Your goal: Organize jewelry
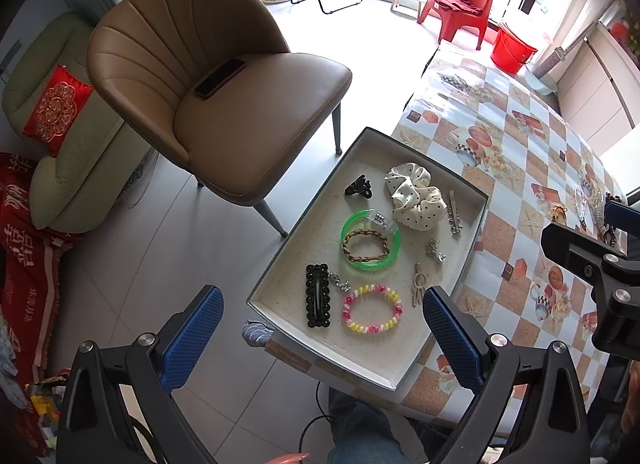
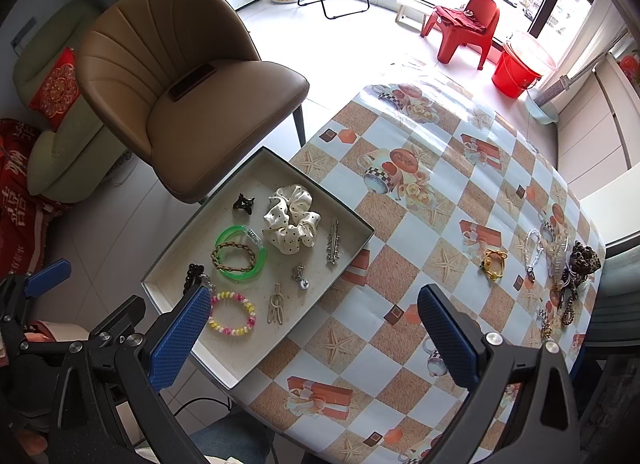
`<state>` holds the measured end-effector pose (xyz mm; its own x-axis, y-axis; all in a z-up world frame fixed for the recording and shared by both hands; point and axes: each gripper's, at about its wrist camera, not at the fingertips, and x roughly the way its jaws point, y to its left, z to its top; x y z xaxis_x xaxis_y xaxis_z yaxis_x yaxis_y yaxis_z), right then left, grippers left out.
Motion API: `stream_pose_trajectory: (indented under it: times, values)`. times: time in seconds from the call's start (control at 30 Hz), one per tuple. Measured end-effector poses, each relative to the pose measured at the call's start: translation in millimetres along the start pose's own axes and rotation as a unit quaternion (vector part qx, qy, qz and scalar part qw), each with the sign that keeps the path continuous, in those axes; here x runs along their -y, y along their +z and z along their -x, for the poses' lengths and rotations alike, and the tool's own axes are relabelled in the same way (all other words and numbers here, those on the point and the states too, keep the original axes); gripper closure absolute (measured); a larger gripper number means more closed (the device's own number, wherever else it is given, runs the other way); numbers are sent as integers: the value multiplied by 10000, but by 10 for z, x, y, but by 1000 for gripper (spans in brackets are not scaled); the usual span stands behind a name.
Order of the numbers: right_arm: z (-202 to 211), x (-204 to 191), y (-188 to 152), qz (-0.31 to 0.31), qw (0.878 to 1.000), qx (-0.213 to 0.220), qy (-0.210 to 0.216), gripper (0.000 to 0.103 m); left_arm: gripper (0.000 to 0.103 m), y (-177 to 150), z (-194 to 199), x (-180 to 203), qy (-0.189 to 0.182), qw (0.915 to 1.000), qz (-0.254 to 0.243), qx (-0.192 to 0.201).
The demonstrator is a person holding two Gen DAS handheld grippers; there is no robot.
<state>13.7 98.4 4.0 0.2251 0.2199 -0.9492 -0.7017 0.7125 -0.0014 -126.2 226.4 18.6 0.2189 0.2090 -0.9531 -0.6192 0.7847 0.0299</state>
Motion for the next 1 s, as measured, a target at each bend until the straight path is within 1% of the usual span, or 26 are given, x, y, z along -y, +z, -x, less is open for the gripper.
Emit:
stream_pose_trajectory:
  times: [1.0]
  values:
    - [-7, 8, 10, 2, 10000, -9, 5, 0, 1, 9, -19, 22, 40, 10000, -32, -2]
